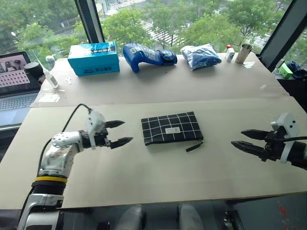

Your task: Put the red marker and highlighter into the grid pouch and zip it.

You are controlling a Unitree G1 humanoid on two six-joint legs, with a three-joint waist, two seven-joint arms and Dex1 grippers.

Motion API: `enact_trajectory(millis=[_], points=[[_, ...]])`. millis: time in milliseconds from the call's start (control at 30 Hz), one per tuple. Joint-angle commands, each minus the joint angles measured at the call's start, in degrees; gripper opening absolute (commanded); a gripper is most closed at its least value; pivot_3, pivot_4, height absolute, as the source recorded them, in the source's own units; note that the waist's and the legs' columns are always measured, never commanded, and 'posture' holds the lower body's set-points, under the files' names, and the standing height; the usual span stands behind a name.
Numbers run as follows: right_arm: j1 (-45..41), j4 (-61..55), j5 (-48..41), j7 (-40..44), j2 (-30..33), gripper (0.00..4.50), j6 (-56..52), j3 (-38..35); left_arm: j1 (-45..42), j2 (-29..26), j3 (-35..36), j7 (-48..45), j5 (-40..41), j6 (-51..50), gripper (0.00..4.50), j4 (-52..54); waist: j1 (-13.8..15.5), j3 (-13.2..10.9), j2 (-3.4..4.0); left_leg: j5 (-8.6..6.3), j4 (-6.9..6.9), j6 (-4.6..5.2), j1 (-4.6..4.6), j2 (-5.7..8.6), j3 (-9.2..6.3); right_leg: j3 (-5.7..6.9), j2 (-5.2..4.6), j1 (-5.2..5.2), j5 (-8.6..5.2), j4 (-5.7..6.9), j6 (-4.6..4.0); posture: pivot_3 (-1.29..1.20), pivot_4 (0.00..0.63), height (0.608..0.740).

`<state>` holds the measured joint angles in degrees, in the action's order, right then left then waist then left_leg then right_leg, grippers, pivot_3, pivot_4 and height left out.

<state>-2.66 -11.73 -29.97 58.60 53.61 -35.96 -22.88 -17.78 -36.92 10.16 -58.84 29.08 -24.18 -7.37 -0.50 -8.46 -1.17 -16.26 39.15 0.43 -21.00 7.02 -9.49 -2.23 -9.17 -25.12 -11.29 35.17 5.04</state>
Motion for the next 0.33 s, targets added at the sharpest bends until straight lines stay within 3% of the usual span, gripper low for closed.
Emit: enact_trajectory(millis=[33,167,333], points=[[-3.03,2.2,0.87,0.02,-0.05,3.43,3.08,1.36,5.38,-1.45,9.53,4.7,7.95,-8.56,4.49,7.16,-0.29,0.0,0.01,0.0,-0.01,-0.01,0.03,-0.01,-0.05,0.0,-0.01,0.0,0.0,0.0,0.0,0.0,0.15,0.74],[-9.58,7.65,2.28,-0.27,-2.12,3.43,4.66,5.96,11.96,-1.49,14.15,9.17,9.29,-11.19,4.49,13.14,-0.32,-0.01,0.0,0.07,-0.04,-0.14,0.11,-0.01,-0.05,-0.02,-0.04,0.03,0.01,-0.05,-0.01,0.0,0.15,0.74],[-13.72,11.04,3.53,0.11,-3.18,3.43,5.93,9.07,14.5,-0.33,14.62,11.88,10.68,-12.16,4.49,16.91,0.47,-0.01,0.02,0.0,-0.09,-0.03,0.11,0.0,0.2,-0.01,-0.07,0.03,0.03,-0.05,-0.05,0.0,0.15,0.74]])
